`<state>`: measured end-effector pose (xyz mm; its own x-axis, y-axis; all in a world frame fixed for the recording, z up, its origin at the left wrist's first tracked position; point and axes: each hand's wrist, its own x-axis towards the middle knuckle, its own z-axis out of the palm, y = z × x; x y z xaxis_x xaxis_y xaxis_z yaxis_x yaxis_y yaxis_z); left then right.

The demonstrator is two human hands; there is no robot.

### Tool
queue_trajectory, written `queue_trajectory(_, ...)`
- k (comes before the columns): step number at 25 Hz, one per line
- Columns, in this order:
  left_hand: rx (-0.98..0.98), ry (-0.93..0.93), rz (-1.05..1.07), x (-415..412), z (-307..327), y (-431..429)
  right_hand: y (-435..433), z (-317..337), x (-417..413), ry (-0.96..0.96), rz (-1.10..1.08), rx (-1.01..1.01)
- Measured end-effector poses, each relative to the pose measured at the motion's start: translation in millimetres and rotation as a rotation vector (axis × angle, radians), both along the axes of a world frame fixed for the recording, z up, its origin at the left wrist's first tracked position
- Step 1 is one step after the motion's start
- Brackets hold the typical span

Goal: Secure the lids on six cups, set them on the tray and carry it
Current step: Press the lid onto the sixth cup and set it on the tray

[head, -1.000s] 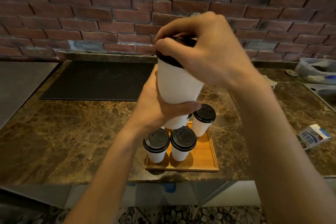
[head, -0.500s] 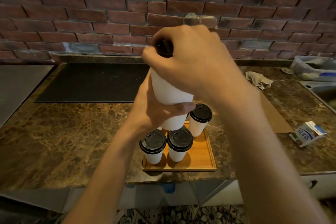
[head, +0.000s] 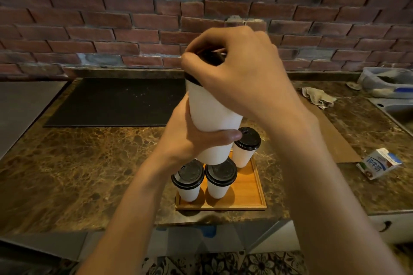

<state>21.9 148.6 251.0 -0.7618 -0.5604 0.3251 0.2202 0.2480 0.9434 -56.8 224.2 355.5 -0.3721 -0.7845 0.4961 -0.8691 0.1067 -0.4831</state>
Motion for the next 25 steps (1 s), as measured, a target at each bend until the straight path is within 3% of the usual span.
queue_trajectory(2, 0.001, 0.012, 0.006, -1.3, 0.8, 1.1, 5.2, -1.6, -7.4, -0.073, 0.055, -0.055)
queue_trajectory(6, 0.038, 0.038, -0.002, -0.3, 0.3, -1.5, 28.8, -16.1, -21.9, -0.514, 0.112, -0.171)
queue_trajectory(10, -0.008, 0.01, -0.052, 3.8, 4.5, -4.6, 46.6, -49.6, -22.8, -0.691, 0.177, 0.053)
queue_trajectory(13, -0.032, -0.029, -0.031, 2.7, -0.7, 2.9, 42.1, -73.8, -6.0, -0.719, 0.17, 0.07)
queue_trajectory(19, 0.068, 0.014, 0.09, -6.4, -9.0, 12.4, 29.9, -92.2, 7.5, -0.542, -0.136, -0.074)
queue_trajectory(25, -0.006, -0.036, 0.094, -6.8, -11.8, 10.5, 26.8, -92.8, 7.0, -0.569, -0.119, -0.173)
